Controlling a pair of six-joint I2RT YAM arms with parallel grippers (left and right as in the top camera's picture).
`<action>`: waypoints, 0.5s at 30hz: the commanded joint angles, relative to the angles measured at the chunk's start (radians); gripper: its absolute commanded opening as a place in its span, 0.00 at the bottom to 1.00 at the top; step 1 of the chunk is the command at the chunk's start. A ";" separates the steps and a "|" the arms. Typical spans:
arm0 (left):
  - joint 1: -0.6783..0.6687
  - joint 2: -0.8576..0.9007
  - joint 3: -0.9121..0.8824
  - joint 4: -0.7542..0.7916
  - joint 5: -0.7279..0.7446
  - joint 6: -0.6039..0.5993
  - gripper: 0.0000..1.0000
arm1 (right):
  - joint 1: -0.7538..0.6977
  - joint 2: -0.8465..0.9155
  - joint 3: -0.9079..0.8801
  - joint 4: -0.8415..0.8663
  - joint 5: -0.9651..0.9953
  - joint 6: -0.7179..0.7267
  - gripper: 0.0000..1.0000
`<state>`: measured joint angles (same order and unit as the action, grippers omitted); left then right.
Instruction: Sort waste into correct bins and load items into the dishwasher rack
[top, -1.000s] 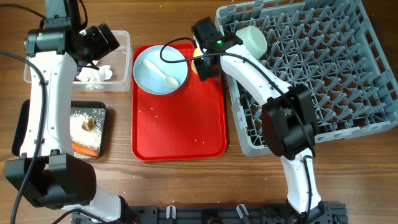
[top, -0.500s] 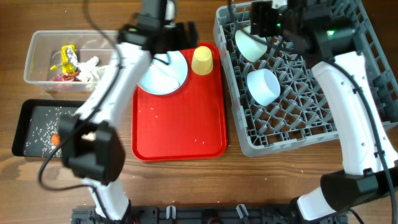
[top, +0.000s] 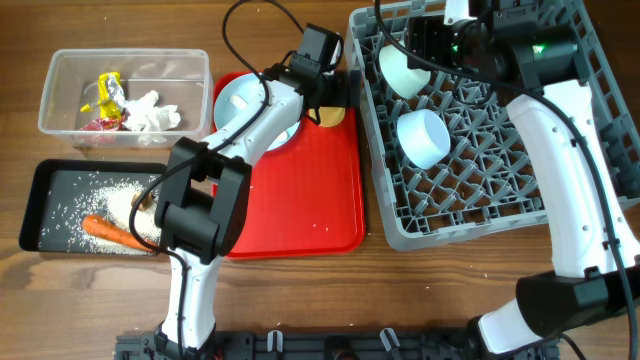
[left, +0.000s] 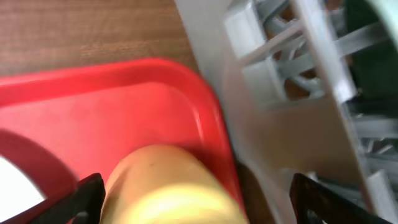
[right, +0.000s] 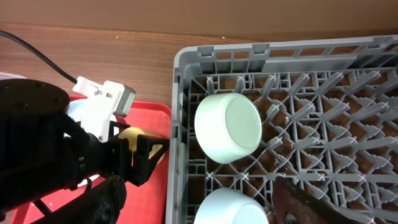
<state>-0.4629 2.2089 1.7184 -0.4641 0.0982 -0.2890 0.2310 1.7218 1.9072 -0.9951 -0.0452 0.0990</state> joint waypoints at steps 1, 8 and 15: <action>0.005 0.022 0.001 -0.086 -0.069 0.020 0.95 | 0.000 0.022 0.002 -0.001 -0.016 -0.018 0.78; 0.006 0.022 0.001 -0.105 -0.100 0.020 0.82 | 0.000 0.048 0.002 -0.013 -0.016 -0.017 0.78; -0.009 0.027 0.001 -0.051 -0.089 0.020 0.80 | 0.000 0.055 0.002 -0.015 -0.016 -0.018 0.79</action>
<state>-0.4629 2.2116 1.7184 -0.5220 0.0151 -0.2821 0.2310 1.7569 1.9072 -1.0100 -0.0452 0.0990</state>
